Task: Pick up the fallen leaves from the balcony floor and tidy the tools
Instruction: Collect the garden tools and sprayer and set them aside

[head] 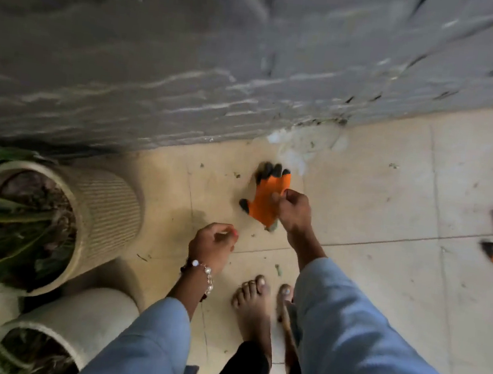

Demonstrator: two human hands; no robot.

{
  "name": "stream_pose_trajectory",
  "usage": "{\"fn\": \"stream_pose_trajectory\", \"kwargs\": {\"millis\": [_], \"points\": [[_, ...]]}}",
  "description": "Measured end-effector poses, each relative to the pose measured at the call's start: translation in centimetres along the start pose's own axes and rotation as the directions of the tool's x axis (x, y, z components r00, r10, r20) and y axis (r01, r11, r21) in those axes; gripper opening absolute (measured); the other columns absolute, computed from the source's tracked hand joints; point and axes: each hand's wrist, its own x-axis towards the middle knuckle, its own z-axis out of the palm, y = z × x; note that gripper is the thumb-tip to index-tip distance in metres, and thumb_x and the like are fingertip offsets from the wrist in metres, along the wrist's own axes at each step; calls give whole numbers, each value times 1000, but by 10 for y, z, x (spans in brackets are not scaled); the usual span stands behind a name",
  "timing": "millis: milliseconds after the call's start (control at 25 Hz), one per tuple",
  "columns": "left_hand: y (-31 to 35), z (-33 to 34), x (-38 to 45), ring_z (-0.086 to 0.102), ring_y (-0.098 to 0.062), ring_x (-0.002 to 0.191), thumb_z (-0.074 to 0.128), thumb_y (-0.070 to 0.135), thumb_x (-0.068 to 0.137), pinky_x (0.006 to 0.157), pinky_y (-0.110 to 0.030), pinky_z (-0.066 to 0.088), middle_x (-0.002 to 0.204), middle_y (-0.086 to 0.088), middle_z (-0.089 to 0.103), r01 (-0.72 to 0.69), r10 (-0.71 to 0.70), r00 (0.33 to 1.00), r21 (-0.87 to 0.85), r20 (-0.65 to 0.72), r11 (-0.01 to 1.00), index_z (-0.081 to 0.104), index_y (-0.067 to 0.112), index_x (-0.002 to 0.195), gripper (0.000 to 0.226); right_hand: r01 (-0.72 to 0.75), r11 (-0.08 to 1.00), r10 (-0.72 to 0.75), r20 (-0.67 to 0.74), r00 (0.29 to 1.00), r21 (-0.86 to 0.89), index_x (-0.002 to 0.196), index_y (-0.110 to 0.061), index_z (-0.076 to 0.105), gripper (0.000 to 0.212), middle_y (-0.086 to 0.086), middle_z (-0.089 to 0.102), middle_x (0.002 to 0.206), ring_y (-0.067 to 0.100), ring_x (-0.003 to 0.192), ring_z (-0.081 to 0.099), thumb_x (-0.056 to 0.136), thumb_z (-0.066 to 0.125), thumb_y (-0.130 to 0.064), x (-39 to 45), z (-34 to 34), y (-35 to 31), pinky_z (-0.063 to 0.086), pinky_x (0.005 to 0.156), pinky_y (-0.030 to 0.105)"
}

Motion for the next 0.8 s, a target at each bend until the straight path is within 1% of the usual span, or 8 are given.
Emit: {"fn": "stream_pose_trajectory", "kwargs": {"millis": [160,240,320,400,520,600,720,800], "points": [[73,6,-92,53,-25,75,59,52,89,69,-33,44,79,-11,60,190,-166,977,-180,137,965,61,12,74,43,83,907,-105,31,994,412,66,-12,55,15,5,54,67,16,69,51,78,62,-17,-106,-78,-61,40,64,28],[114,5,-141,58,-25,94,50,71,82,81,-36,46,100,-14,65,372,-244,892,-312,380,874,64,5,98,69,65,811,-111,44,993,582,68,-10,54,16,5,56,69,16,66,53,79,62,-2,-166,-120,-82,42,63,29],[151,10,-189,58,-26,105,48,81,69,83,-38,47,119,-14,66,451,-174,797,-378,578,808,63,11,119,87,52,697,-112,37,993,715,79,-9,56,14,12,63,77,20,68,59,72,64,0,-223,-162,-98,49,64,31],[186,26,-239,63,-24,101,55,66,78,81,-37,50,122,-12,66,424,-146,799,-375,583,825,64,16,117,64,75,643,-105,-9,994,762,90,-10,55,23,14,65,80,21,67,61,73,67,1,-272,-203,-106,52,64,33],[222,69,-293,63,-22,88,54,25,96,77,-39,50,129,-18,59,302,-109,859,-322,501,897,59,9,112,23,64,701,-4,-86,996,710,94,-11,57,21,9,64,80,19,67,60,83,67,2,-312,-263,-92,51,61,28],[234,106,-306,62,-23,89,49,18,99,80,-40,47,133,-17,56,261,-97,853,-257,512,931,58,10,111,17,22,736,104,-145,984,677,94,-10,61,7,5,64,80,17,70,60,88,65,-9,-312,-301,-64,51,58,24],[246,163,-303,60,-21,87,46,14,101,72,-38,48,133,-15,56,225,-99,870,-210,484,952,56,14,109,13,-94,806,320,-296,900,584,83,-16,64,14,10,69,81,24,70,64,93,59,-24,-272,-361,2,52,65,38],[249,207,-287,59,-24,93,48,15,100,77,-42,48,130,-14,57,213,-114,882,-171,457,962,56,16,111,13,-206,855,402,-358,843,476,81,-18,63,13,15,71,88,29,75,66,92,58,-22,-230,-403,44,53,75,44]]}}
